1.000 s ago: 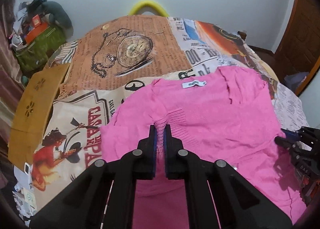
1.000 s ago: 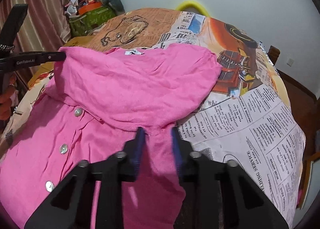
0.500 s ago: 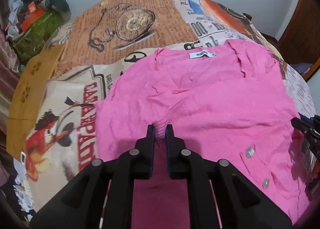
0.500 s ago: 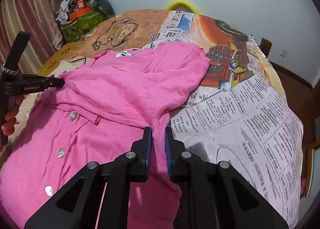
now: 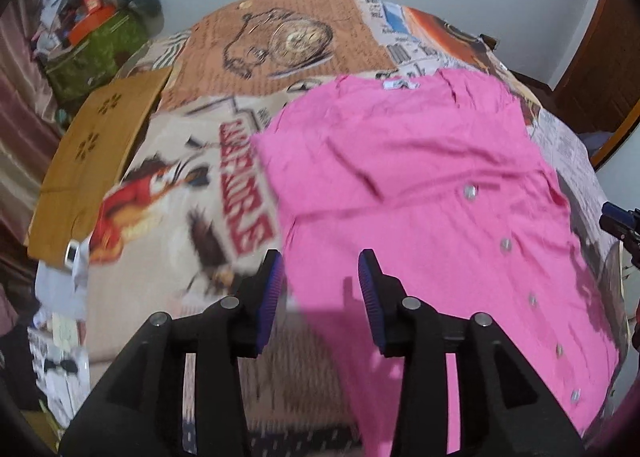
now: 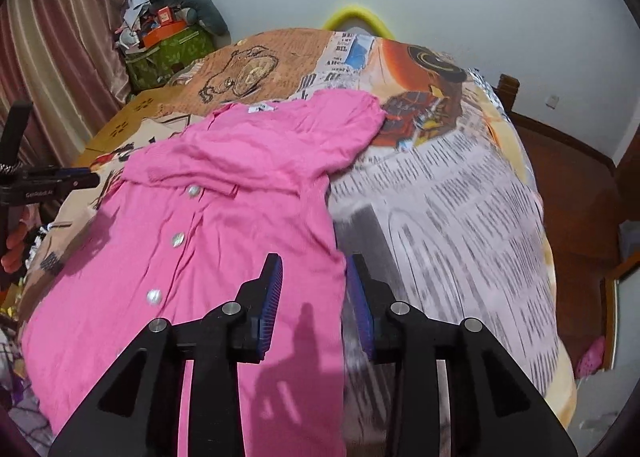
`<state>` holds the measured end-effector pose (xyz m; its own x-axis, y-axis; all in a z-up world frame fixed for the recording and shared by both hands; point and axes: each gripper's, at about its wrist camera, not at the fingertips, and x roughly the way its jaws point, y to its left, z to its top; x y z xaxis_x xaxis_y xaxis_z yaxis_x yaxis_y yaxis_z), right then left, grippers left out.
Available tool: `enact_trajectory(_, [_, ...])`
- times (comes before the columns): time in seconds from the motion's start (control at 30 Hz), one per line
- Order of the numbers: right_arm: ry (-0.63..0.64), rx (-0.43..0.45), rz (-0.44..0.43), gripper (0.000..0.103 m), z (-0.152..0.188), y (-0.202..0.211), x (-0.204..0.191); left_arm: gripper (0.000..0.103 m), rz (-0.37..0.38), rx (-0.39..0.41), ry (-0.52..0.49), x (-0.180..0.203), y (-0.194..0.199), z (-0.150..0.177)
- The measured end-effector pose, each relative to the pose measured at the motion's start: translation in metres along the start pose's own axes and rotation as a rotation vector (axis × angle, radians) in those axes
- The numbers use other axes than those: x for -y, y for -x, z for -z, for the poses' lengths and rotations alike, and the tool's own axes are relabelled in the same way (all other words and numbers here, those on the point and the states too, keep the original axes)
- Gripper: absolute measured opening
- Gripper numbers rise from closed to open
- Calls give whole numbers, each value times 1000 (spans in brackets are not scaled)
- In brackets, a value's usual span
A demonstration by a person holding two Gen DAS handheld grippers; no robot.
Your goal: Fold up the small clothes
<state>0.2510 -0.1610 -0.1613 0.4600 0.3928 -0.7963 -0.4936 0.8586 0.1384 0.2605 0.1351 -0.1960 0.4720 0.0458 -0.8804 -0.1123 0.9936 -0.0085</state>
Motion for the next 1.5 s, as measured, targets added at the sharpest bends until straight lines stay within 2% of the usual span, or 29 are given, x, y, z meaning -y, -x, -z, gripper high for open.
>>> enact_trajectory(0.2, [-49,-55,-11,31,27,5,7,40,47,-70,78,-12,7,45])
enact_trajectory(0.23, [-63,-67,-16,33,32,5,8,40,61,-82,85,-12,7,51])
enact_trajectory(0.3, [-92,-90,-29,41,40,1,12,40,84,-110,88,-9,7,64])
enact_trajectory(0.37, [-113,-107,-37,42,50,1,13,40,92,-127,82,-3,8,77])
enact_trajectory(0.57, [-150,-158,-66,42,64,-12,15,40,97,-97,88,11,12,97])
enact_trajectory(0.6, [-151,-166,-75,42,66,-14,14,35,105,-95,97,11,11,97])
enact_trajectory(0.63, [-148,-169,-79,42,66,-17,12,25,130,-96,105,10,11,97])
enact_trajectory(0.7, [-130,-159,-76,42,66,-19,7,17,147,-98,104,12,10,97])
enact_trajectory(0.73, [-124,-156,-77,42,67,-19,6,9,148,-95,95,15,10,97])
enact_trajectory(0.77, [-116,-155,-75,39,66,-20,4,7,150,-94,87,18,10,97])
enact_trajectory(0.8, [-106,-158,-71,33,66,-22,2,6,139,-90,76,21,10,97])
enact_trajectory(0.87, [-84,-160,-67,12,65,-24,-2,5,123,-81,59,25,11,96])
enact_trajectory(0.9, [-78,-164,-74,7,64,-25,-4,4,119,-76,58,24,12,96])
enact_trajectory(0.97, [-42,-154,-52,6,63,-25,-11,4,101,-68,62,21,13,95])
enact_trajectory(1.13, [-42,-99,-76,6,56,-14,-14,4,72,1,87,4,31,81])
enact_trajectory(1.3, [-55,-19,-113,6,35,1,-18,4,25,73,92,-11,42,50])
enact_trajectory(1.5, [-33,56,-135,6,5,8,-28,4,0,117,93,-21,36,5])
